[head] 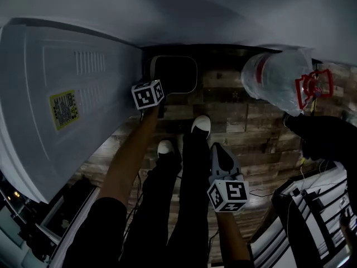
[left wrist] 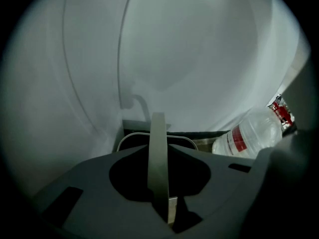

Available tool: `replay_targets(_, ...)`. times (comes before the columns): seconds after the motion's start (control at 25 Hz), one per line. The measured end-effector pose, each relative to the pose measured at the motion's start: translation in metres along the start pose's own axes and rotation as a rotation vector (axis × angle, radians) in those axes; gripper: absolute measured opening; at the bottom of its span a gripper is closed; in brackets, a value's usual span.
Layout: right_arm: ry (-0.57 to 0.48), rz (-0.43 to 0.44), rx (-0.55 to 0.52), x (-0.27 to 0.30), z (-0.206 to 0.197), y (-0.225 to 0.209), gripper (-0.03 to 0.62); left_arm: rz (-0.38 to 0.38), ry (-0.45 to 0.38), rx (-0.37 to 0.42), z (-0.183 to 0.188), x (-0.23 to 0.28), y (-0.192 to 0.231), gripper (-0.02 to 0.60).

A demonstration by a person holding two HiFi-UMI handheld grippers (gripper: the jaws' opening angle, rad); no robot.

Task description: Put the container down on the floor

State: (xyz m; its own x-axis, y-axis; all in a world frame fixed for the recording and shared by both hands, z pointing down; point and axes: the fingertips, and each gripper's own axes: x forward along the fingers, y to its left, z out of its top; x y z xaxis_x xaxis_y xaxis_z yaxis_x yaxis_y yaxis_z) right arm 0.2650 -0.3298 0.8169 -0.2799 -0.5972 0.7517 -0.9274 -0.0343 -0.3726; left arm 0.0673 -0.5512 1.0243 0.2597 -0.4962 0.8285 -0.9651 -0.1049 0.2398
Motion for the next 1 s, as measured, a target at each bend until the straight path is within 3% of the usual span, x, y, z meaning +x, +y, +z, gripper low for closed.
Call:
replay_targets(0.16, 0.002, 0.005, -0.009, -0.002, 0.004, 0.003, 0.009, 0.071, -0.069, 0.071, 0.008, -0.014, -0.001, 0.1)
replay_targets(0.48, 0.015, 0.029, -0.012, -0.004, 0.0, 0.021, 0.009, 0.134, -0.106, 0.161, 0.014, -0.047, 0.006, 0.116)
replay_targets(0.76, 0.01, 0.047, -0.022, 0.002, 0.003, 0.045, 0.009, 0.062, -0.121, 0.249, 0.017, -0.072, -0.006, 0.114)
replay_targets(1.0, -0.011, 0.054, -0.056, 0.002, 0.015, 0.065, 0.009, 0.008, -0.143, 0.297, 0.013, -0.101, -0.029, 0.022)
